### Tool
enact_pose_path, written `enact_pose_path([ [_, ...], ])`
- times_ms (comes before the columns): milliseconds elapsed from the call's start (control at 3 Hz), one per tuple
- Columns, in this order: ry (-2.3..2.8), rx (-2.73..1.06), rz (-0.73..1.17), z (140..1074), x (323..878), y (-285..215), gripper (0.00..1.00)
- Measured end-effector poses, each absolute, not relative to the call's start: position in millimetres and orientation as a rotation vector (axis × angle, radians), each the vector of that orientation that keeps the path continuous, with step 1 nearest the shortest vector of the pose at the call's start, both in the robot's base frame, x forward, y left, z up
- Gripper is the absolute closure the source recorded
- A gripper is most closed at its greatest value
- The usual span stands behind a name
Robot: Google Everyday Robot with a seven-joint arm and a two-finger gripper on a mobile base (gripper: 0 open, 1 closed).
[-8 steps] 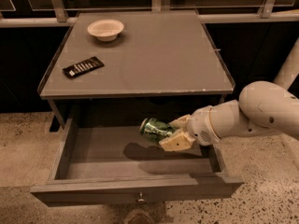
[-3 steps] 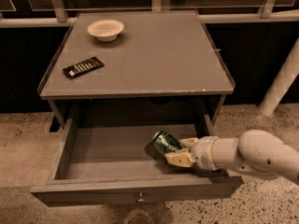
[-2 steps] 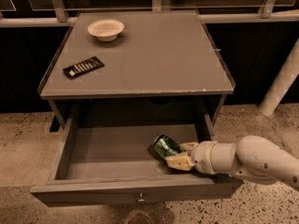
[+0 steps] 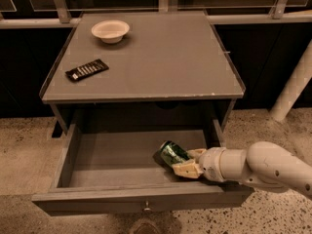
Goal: Place green can into top drawer
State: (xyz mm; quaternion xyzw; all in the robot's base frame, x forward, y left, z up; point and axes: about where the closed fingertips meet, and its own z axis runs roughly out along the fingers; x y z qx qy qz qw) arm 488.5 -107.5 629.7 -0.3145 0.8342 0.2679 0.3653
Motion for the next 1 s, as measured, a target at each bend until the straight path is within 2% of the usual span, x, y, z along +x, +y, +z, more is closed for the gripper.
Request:
enact_pose_path([
  [333, 2.145, -0.809, 0.689, 629.6, 488.4, -107.4, 0.11],
  [667, 2.145, -0.809, 0.689, 629.6, 488.4, -107.4, 0.0],
  [1000, 2.145, -0.809, 0.689, 629.6, 488.4, -107.4, 0.0],
])
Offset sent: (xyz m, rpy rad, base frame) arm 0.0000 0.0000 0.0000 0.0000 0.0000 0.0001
